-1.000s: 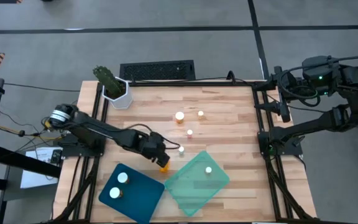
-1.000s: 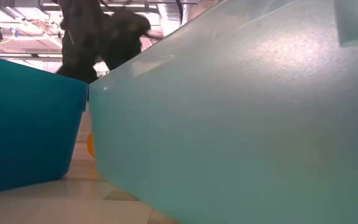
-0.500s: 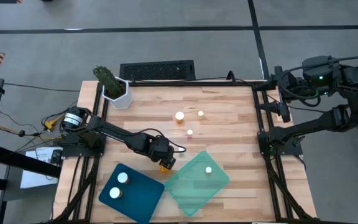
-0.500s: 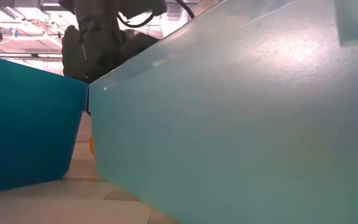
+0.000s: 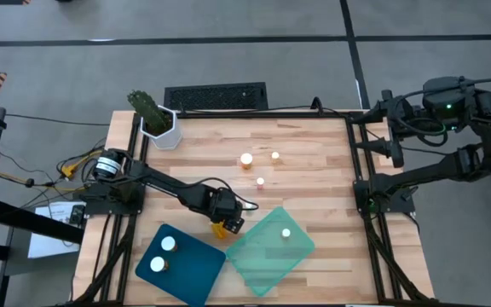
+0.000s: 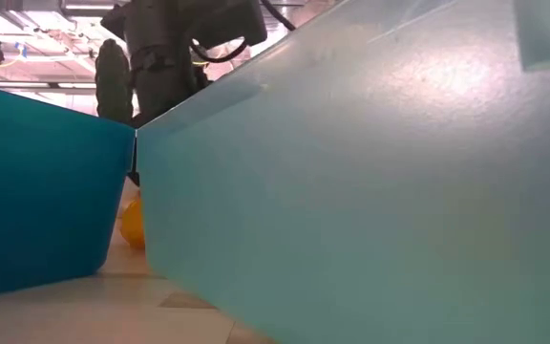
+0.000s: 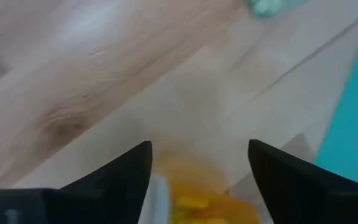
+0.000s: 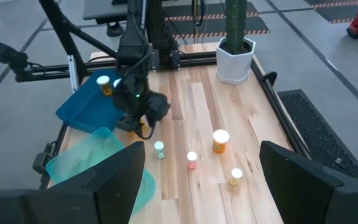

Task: Pick and place medicine bottles into bin by pill shape (circle, oval)
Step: Put the big orange pill bottle into the blue bin

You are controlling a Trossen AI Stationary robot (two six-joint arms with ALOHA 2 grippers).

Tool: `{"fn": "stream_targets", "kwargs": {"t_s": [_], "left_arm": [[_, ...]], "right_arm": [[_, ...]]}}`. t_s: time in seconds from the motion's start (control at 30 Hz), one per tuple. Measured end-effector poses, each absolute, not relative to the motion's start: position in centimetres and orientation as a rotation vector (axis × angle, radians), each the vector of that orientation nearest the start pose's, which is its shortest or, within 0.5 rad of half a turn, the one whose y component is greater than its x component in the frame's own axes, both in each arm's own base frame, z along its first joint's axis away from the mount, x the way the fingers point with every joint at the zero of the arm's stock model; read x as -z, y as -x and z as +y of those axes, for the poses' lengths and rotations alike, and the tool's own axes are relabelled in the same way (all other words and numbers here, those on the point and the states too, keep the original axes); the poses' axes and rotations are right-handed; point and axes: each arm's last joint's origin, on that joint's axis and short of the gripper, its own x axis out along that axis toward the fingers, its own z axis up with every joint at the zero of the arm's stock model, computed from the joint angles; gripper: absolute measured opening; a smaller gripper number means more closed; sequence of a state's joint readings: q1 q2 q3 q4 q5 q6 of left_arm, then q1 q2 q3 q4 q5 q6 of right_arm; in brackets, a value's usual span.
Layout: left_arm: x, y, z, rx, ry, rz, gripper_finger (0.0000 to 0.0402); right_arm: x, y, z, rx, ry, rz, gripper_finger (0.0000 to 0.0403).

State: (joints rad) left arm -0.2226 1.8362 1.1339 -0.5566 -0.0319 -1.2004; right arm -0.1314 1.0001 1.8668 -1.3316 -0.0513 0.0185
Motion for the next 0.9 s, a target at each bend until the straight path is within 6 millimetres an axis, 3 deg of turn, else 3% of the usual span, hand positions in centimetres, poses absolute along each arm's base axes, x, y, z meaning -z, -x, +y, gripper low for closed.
{"fn": "stream_targets", "kwargs": {"t_s": [0.23,0.37,0.5,0.67,0.9], "left_arm": [[-15.4,-33.6,-7.5,-0.588,0.863,1.176,0.0195],[-15.6,-33.6,-7.3,-0.579,0.829,1.165,0.0183],[-16.3,-34.0,-6.6,-0.571,0.835,1.167,0.0211],[-18.5,-34.6,-5.8,-0.556,0.818,1.237,0.0271],[-22.1,-33.9,-6.9,-0.625,0.779,1.386,0.0303]], "right_arm": [[-50.8,-7.6,-0.8,0.082,-0.061,0.462,0.0324],[-50.8,-7.6,-0.8,0.082,-0.060,0.462,0.0324],[-50.8,-7.6,-0.9,0.082,-0.060,0.463,0.0324],[-50.8,-7.6,-0.9,0.083,-0.061,0.463,0.0324],[-50.8,-7.6,-0.9,0.083,-0.061,0.463,0.0324]]}}
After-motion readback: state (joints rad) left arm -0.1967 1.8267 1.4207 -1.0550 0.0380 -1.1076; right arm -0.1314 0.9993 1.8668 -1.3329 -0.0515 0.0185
